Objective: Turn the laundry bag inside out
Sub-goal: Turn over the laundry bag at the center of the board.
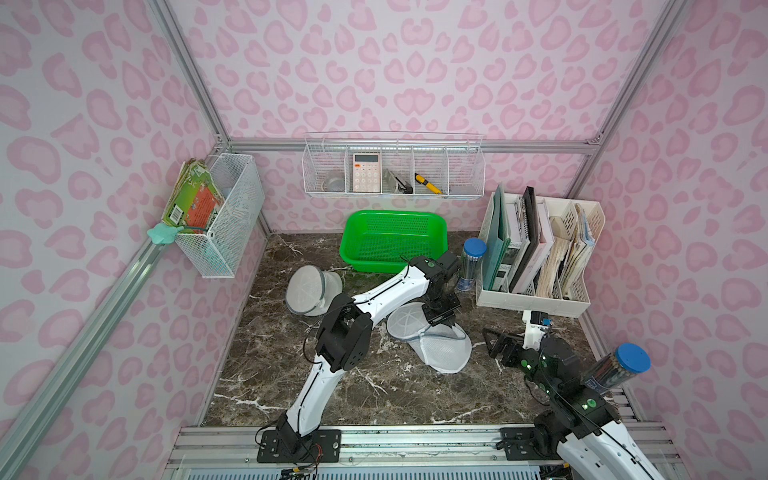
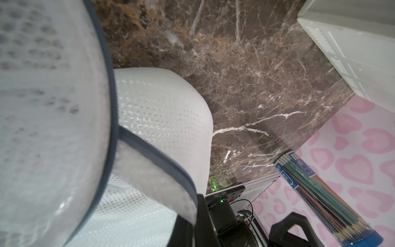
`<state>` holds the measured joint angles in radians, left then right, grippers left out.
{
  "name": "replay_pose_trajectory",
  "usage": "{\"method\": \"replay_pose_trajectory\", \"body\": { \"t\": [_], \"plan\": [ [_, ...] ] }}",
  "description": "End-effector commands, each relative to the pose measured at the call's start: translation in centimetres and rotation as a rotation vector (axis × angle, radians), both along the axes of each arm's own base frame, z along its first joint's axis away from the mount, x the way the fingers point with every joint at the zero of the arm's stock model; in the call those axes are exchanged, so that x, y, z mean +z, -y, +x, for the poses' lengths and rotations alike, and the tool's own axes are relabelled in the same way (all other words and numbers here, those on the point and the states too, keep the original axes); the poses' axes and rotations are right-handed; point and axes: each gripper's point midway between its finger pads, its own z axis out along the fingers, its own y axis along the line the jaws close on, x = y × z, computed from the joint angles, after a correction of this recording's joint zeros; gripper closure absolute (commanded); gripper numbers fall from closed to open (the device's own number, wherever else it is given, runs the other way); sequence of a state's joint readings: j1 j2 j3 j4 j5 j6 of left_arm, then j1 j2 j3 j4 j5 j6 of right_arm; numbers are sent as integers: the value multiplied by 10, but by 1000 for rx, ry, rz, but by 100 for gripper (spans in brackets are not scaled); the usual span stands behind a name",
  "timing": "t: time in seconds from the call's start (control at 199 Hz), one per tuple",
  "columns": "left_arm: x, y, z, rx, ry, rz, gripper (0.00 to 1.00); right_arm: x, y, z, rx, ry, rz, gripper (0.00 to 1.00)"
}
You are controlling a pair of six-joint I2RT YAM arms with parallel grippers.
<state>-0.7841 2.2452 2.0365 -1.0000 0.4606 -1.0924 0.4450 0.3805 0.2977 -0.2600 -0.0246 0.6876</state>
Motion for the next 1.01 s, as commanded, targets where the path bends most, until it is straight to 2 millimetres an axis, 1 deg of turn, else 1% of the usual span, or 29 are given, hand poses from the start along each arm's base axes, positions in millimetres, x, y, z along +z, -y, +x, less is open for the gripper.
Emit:
{"method": "replay_pose_trajectory", "body": {
  "t": [0.0, 0.055, 0.121, 0.206, 0.241, 0.277, 0.282, 0.292, 0.312, 0.337, 0.357, 0.367, 0.397, 0.413, 0.438, 0.468, 0.498, 0.508, 0.518, 0.659, 0.83, 0.89, 1.001],
  "plan": [
    [40, 6, 13, -8, 107, -82, 100, 0, 2, 3, -18, 1, -9, 1],
    [66, 9, 19, -12, 186, -136, 100, 3, 3, 6, -24, 8, -18, 1],
    [96, 8, 27, -11, 284, -185, 100, 7, 3, 10, -26, 19, -30, 1],
    [136, 5, 32, -10, 401, -270, 100, 14, 1, 16, -23, 28, -50, 1],
    [147, 3, 33, -12, 441, -302, 100, 16, 0, 19, -19, 29, -60, 1],
    [162, 2, 31, -26, 493, -355, 100, 19, -2, 22, -12, 31, -68, 1],
    [159, 2, 30, -29, 489, -353, 100, 20, -2, 23, -11, 32, -71, 1],
    [164, 2, 29, -35, 508, -374, 100, 21, -3, 23, -10, 32, -72, 1],
    [169, 2, 29, -41, 536, -402, 100, 22, -4, 25, -7, 33, -74, 1],
    [169, 1, 25, -54, 559, -426, 100, 25, -4, 27, -5, 37, -77, 1],
    [176, 1, 24, -58, 589, -461, 100, 26, -5, 29, -4, 37, -80, 1],
    [172, 0, 22, -58, 589, -465, 100, 27, -5, 29, -4, 39, -80, 1],
    [176, -2, 19, -56, 611, -495, 100, 28, -7, 31, 0, 40, -83, 1],
    [172, -4, 17, -54, 613, -501, 100, 29, -7, 32, 2, 43, -83, 1],
    [174, -6, 14, -55, 630, -520, 100, 30, -8, 33, 5, 42, -85, 1],
    [170, -10, 10, -55, 639, -528, 100, 30, -9, 33, 9, 40, -86, 1],
    [174, -13, 7, -52, 656, -543, 100, 29, -10, 34, 14, 36, -86, 1],
    [164, -15, 5, -53, 642, -531, 100, 29, -10, 34, 15, 35, -86, 1],
    [161, -16, 3, -53, 640, -529, 100, 28, -11, 34, 17, 32, -86, 1],
    [131, -36, -13, -39, 606, -479, 100, 24, -13, 33, 28, 9, -85, 1],
    [94, -50, -21, -57, 593, -409, 100, 23, -12, 30, 30, -2, -85, 1],
    [84, -52, -24, -87, 592, -391, 100, 25, -15, 30, 46, -4, -86, 1],
    [73, -53, -28, -131, 592, -373, 100, 31, -19, 30, 72, -1, -86, 1]
  ]
}}
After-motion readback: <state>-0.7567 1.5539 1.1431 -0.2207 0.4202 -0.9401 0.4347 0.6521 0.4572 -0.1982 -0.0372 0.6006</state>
